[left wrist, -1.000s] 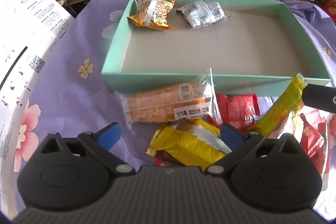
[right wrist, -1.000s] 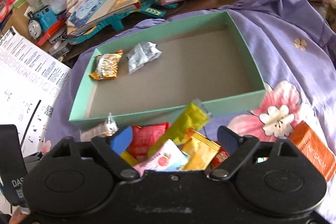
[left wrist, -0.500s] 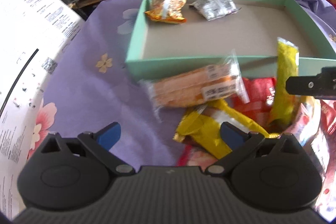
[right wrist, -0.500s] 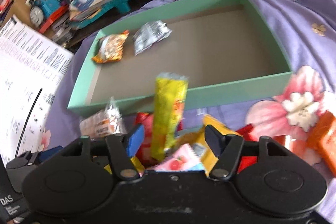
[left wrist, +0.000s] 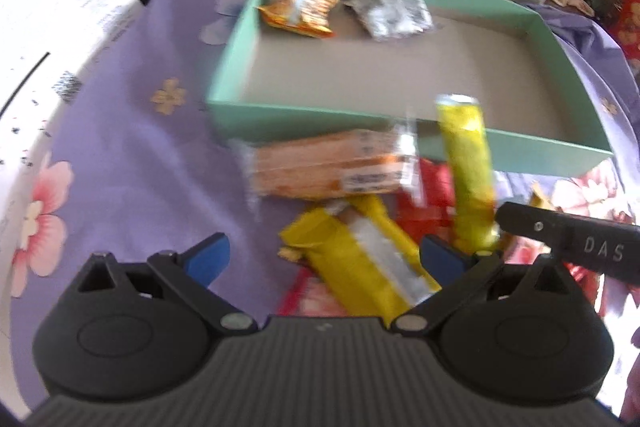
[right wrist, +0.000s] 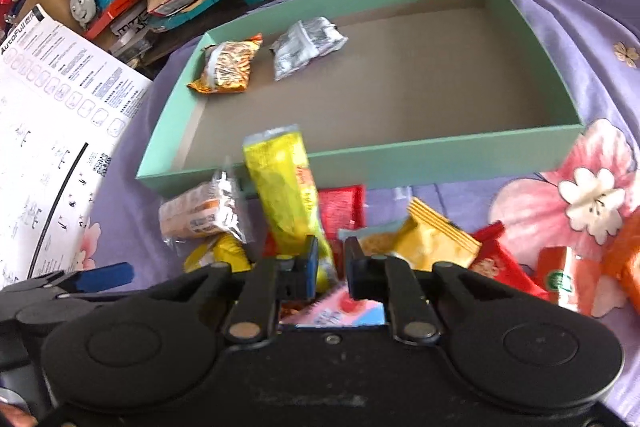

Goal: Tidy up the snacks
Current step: 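Grasp the yellow stick snack with the right tool while the left tool grasps the yellow bar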

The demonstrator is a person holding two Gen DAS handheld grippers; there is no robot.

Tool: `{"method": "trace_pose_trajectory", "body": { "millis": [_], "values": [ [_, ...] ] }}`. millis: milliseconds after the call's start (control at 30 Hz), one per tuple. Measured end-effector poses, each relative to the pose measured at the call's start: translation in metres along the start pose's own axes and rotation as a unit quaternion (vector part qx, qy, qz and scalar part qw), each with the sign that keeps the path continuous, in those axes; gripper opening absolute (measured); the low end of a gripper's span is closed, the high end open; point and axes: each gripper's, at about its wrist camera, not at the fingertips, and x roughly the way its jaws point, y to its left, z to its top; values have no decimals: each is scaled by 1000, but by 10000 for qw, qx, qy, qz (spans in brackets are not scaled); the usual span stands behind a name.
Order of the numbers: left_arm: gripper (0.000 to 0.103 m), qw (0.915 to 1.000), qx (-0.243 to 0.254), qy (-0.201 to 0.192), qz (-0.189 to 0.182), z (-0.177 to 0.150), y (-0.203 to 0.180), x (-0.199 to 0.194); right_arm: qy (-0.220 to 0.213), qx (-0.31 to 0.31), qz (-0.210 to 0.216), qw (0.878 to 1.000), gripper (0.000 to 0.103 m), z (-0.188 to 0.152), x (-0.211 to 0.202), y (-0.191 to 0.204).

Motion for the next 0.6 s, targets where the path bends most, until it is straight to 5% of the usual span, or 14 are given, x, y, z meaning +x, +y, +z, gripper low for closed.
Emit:
{"method": "trace_pose_trajectory", "body": {
  "millis": [167, 367, 567, 600],
  "values": [
    [103, 9992, 306, 93, 239, -5, -18, 15, -67, 173, 83, 9998, 28, 0, -5, -11],
    [103, 9980, 327, 199, 495, -21, 12, 19, -179, -39, 315, 9993, 41, 2, 1, 5],
    [103, 9994, -78, 292, 193, -27, 45, 15, -74, -480, -19, 9988, 40, 3, 29, 31],
    [103, 9994, -68, 275, 185, -27, 46, 14, -32, -515, -87, 9986, 33, 3, 33, 32]
  ]
}}
